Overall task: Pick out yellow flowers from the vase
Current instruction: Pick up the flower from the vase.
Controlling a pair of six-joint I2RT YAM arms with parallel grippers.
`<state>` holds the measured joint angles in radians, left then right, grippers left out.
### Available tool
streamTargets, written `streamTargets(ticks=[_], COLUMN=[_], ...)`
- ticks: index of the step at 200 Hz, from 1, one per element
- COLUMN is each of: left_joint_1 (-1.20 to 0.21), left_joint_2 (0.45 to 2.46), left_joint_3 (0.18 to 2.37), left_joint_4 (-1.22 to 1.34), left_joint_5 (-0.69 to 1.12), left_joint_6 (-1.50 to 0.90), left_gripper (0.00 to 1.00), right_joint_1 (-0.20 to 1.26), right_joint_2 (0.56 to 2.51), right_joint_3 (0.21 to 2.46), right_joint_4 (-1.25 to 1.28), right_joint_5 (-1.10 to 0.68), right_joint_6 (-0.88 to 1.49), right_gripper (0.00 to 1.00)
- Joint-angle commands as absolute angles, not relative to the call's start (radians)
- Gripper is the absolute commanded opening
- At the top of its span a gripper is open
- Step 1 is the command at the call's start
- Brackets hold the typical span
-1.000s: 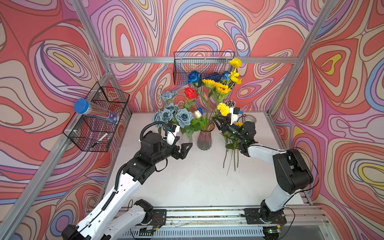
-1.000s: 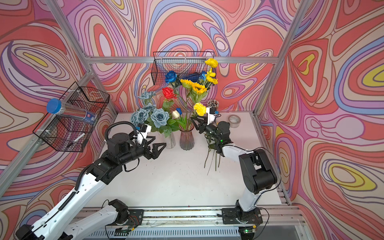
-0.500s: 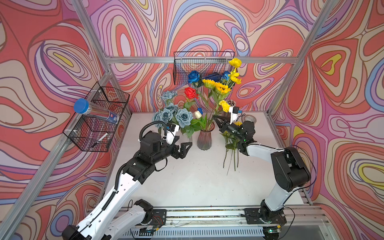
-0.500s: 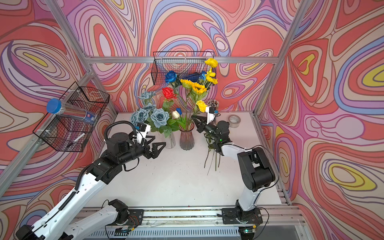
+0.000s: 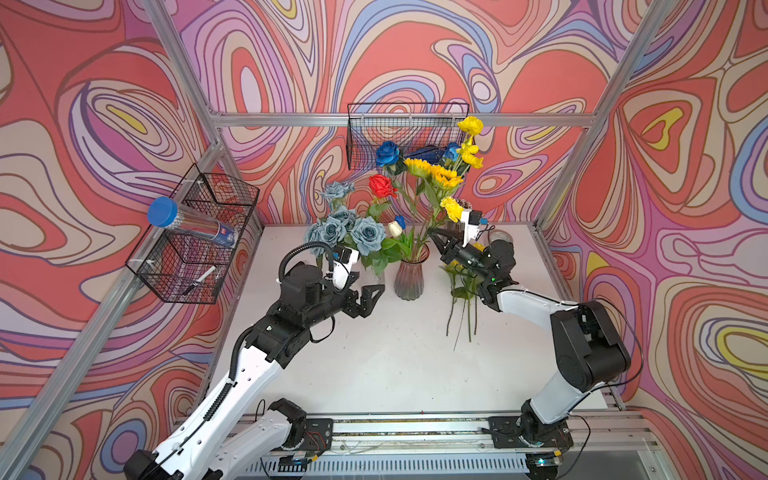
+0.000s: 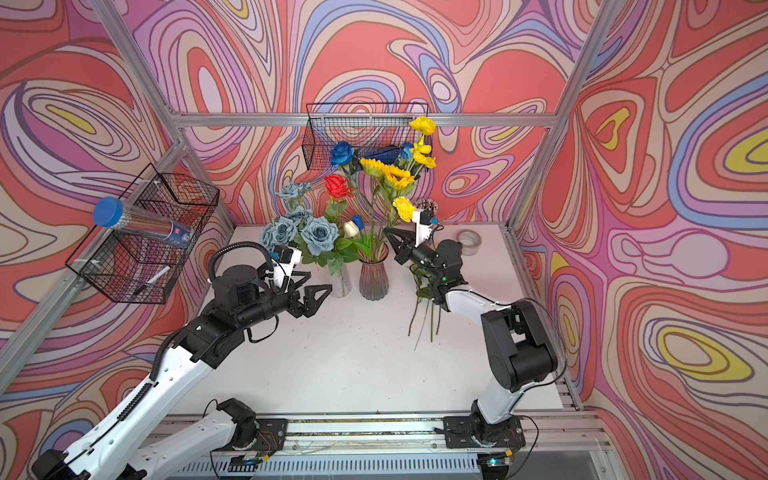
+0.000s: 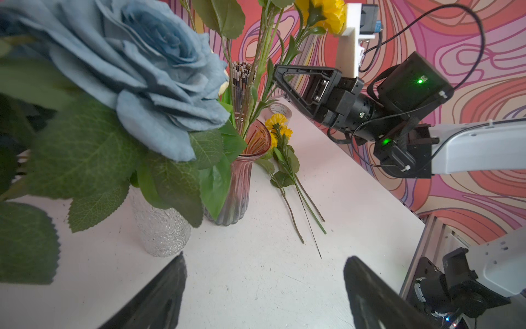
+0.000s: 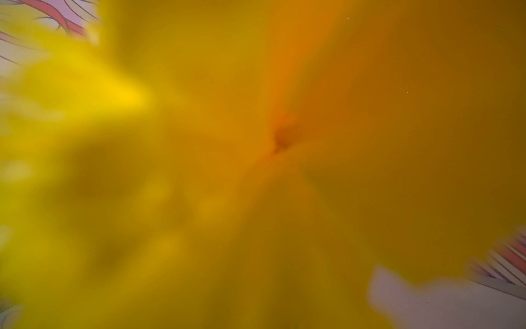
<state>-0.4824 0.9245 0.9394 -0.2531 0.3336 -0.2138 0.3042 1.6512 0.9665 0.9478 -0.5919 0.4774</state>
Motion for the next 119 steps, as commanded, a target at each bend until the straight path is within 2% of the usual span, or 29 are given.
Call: streamTargets(ticks=[1,119], left_joint_1=[-0.472,-0.471], left_joint_2=[0.917,0.916], left_joint_3=[0.932,0.93], left_joint_4=[-0.224,-0.222], left_joint_5=[0.347,0.35], left_joint_6=[-0.221,-0.219], left_gripper=[0.88,0.88], right_joint_1=[0.312,0.313], right_joint_2=[1.568,1.182], right_joint_3=[0.968,1.138], right_joint_4=[0.869,0.301], right_joint_5=[-0.591,-0.439], right_joint_6=[0.405,0.063], right_gripper=[0.0,0.0])
